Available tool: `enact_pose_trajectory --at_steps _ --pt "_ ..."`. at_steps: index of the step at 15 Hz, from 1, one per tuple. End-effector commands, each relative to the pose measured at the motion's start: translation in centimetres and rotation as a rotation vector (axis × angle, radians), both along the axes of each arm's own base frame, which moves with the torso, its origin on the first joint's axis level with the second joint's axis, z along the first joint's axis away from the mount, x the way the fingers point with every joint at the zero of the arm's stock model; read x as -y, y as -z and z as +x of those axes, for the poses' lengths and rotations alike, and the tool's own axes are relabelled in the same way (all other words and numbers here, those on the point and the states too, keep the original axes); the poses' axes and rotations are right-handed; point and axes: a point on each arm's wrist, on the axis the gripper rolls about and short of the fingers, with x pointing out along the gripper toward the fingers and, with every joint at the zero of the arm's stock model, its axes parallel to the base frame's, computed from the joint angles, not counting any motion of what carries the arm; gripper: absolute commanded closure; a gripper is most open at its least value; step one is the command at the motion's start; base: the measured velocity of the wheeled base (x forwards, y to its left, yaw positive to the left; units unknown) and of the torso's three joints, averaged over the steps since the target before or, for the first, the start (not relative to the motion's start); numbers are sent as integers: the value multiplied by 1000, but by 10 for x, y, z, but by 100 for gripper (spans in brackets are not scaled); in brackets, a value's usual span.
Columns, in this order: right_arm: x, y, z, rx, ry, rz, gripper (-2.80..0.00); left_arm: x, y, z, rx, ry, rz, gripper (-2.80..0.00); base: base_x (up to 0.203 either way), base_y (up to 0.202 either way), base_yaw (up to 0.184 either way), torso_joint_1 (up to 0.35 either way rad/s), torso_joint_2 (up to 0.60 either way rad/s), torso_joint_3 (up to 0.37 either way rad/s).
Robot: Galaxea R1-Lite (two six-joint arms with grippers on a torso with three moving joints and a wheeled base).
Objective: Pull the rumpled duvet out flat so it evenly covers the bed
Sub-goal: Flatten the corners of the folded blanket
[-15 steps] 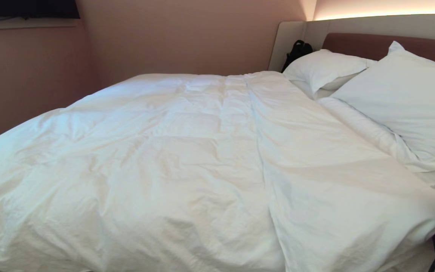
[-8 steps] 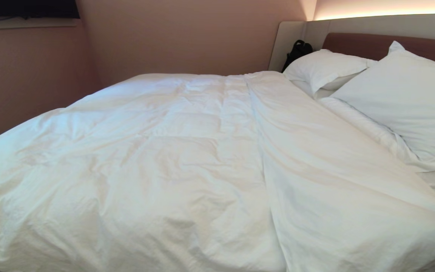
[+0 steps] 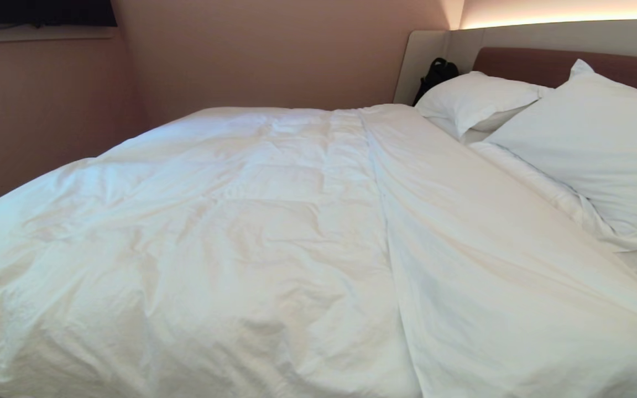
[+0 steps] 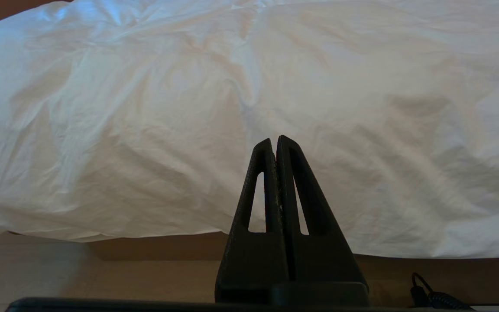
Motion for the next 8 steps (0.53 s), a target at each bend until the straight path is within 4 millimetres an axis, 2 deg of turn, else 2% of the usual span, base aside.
enact_pose_trajectory --at_steps 1,5,6,8 --pt "-1 -2 -11 10 3 -5 0 0 0 0 0 0 0 0 0 0 0 0 0 0" --pt "-1 -1 -8 0 -7 6 0 0 0 0 0 0 0 0 0 0 0 0 0 0" --pt "-1 -1 -8 -2 -9 8 -280 0 0 0 0 0 0 0 0 0 0 0 0 0" --pt "-1 0 -6 -11 -12 12 -280 0 0 0 0 0 0 0 0 0 0 0 0 0"
